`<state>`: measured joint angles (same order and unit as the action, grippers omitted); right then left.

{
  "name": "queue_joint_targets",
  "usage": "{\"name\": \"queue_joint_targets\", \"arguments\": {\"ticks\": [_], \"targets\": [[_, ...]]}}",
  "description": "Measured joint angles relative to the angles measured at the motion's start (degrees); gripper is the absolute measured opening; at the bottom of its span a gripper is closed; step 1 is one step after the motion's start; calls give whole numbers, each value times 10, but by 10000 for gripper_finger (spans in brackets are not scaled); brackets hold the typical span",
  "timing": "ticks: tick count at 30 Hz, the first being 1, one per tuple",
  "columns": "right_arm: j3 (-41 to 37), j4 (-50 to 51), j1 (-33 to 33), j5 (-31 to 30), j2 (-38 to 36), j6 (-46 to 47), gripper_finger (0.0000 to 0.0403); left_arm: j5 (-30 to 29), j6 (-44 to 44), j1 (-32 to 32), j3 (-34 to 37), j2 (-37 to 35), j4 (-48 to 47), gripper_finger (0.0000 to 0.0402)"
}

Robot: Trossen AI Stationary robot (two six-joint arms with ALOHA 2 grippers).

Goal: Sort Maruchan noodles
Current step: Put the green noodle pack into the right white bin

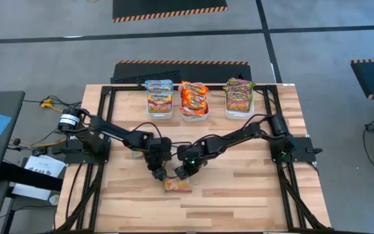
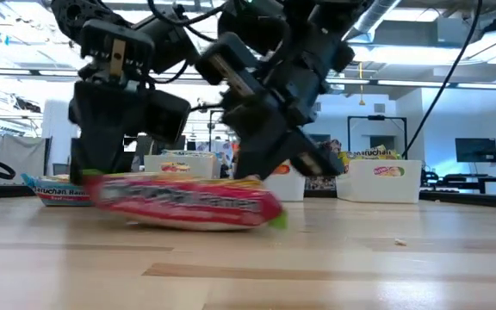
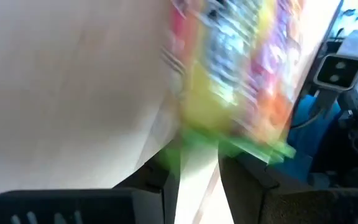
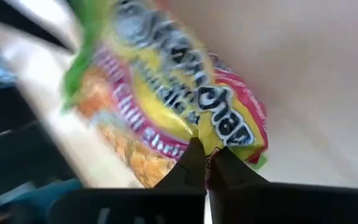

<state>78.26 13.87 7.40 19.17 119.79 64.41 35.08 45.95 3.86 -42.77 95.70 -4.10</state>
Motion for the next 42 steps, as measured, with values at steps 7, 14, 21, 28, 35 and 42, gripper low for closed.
{"name": "queue_joint_targets", "arguments": {"ticks": [7,14,21,28,35,42], "targets": [[-1,151,-2,-67,-65,-28,6,9,-3,-17,-1,-50,-9,95],[-1,245,-1,-130,-141,-39,5,-4,-22,-51,0,-109,-13,95],[0,369,-14,-210,-232,-41,5,-11,-31,-94,-1,-155,30,95],[0,507,-57,-299,-321,-65,5,-28,-33,-151,-1,-173,77,96],[0,576,-151,-373,-396,-144,5,-24,-31,-205,1,-178,142,96],[2,588,-265,-424,-433,-296,5,-24,-32,-252,0,-179,247,96]]}}
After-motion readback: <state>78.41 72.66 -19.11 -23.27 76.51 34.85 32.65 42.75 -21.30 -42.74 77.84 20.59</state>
